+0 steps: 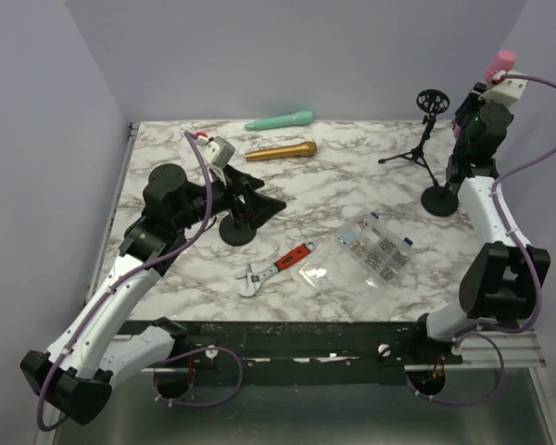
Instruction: Remove the microphone from the stand
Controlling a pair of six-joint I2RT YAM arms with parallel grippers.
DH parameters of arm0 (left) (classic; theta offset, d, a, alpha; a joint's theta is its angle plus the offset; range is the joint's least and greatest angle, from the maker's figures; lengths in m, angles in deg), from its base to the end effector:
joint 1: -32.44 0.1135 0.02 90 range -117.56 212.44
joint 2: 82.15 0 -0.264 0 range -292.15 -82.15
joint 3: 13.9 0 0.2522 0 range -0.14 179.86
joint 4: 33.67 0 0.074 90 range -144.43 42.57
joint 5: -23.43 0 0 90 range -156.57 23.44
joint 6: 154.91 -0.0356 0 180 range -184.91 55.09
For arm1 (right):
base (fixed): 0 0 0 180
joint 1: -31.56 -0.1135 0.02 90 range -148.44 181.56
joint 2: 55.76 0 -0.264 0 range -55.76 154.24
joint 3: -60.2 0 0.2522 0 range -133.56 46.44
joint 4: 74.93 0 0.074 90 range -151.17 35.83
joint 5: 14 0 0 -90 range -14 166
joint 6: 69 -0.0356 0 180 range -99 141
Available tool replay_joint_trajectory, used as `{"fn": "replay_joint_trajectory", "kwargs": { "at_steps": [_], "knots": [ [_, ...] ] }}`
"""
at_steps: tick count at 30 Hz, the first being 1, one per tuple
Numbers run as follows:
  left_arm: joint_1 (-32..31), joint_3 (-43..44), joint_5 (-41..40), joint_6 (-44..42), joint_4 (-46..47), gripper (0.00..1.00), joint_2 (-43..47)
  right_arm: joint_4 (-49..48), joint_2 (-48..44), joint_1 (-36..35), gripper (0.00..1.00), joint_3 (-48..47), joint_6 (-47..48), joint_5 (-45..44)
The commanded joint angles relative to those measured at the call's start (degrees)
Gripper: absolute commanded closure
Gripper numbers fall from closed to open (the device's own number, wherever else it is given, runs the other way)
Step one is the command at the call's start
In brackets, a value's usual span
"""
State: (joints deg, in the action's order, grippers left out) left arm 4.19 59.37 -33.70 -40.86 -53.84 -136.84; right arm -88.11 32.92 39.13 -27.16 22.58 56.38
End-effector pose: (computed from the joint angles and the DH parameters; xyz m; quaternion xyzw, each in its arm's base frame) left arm 0.1761 -0.1166 0.4064 0.2223 0.6799 -0.4768 0.5109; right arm 0.3665 -0.0608 0.3937 0.1645 0.6133 -0.1681 0.7540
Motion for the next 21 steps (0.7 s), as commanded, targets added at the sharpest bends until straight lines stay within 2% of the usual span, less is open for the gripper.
{"fn": "replay_joint_trajectory", "kwargs": {
  "at_steps": [1,8,11,21],
  "knots": [
    [-0.4,2.05,1.62,0.05,0.98,0.01,-0.88,0.35,-3.35,-0.17,0.99,0.35,-9.21,10.61],
    [-0.4,2.69,1.93,0.7,0.35,0.01,-1.97,2.23,-3.15,-0.39,0.99,-1.73,-16.57,21.53],
    [-0.36,2.63,2.08,1.8,1.96,0.01,-2.33,2.95,-1.62,-2.72,0.99,-3.69,-16.77,25.17],
    [-1.96,7.26,2.09,5.39,5.66,0.01,-8.01,4.46,1.44,-15.07,0.99,-6.88,-13.49,23.0]
  ]
}}
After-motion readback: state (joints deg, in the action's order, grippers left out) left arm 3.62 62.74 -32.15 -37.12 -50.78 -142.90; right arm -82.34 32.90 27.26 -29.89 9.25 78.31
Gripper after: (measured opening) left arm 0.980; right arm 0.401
